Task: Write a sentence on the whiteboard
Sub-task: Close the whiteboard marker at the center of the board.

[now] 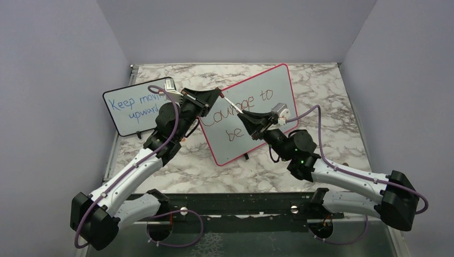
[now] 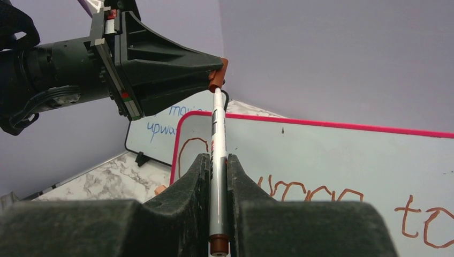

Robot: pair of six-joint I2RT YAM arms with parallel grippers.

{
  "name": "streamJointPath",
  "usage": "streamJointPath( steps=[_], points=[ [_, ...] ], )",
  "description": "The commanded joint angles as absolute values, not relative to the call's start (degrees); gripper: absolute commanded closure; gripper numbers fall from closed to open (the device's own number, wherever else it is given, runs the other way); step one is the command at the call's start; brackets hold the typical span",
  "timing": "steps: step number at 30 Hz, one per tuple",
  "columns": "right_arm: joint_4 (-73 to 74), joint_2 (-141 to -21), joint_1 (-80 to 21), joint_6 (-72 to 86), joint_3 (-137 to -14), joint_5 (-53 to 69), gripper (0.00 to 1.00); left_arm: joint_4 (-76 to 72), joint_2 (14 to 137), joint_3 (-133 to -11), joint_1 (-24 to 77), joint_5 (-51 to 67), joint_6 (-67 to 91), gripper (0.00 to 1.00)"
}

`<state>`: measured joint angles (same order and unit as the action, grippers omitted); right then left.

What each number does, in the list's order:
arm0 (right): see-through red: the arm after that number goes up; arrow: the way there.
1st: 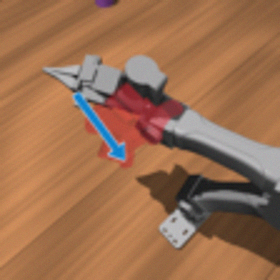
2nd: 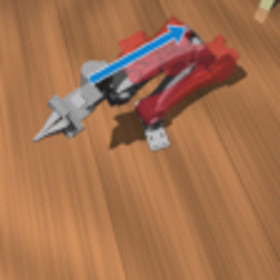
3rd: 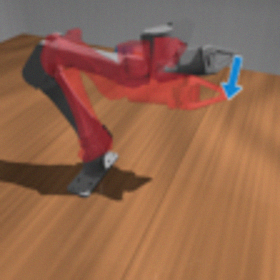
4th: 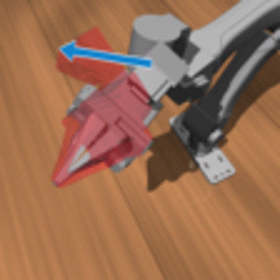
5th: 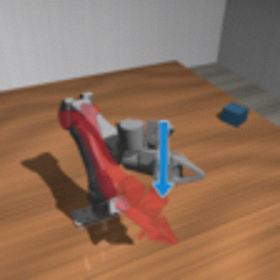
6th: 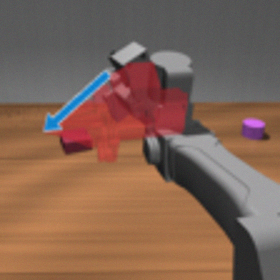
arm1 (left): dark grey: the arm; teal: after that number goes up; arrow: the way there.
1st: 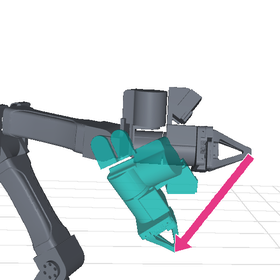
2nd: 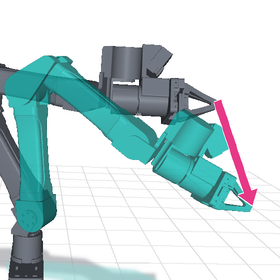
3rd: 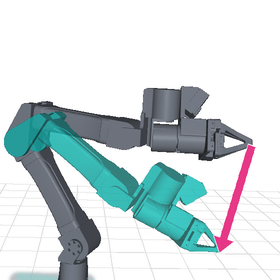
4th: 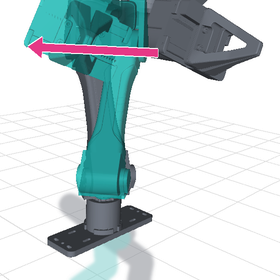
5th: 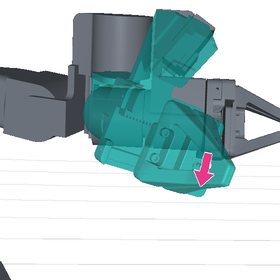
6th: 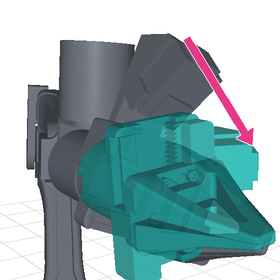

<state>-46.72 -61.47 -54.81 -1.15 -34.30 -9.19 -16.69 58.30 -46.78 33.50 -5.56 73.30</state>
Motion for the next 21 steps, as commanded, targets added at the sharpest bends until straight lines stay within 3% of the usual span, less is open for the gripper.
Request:
streamJointPath(
  steps=[1,21],
  points=[
    [-49.75,-61.24,-55.28,-0.53,-34.72,-11.29,0.99,-19.41,58.50,-47.15,33.84,-3.93,74.10,1.00],
    [-59.30,-65.81,-55.28,3.94,-35.39,-11.83,0.99,-23.88,60.09,-46.47,40.17,-7.24,71.42,1.00]
  ],
)
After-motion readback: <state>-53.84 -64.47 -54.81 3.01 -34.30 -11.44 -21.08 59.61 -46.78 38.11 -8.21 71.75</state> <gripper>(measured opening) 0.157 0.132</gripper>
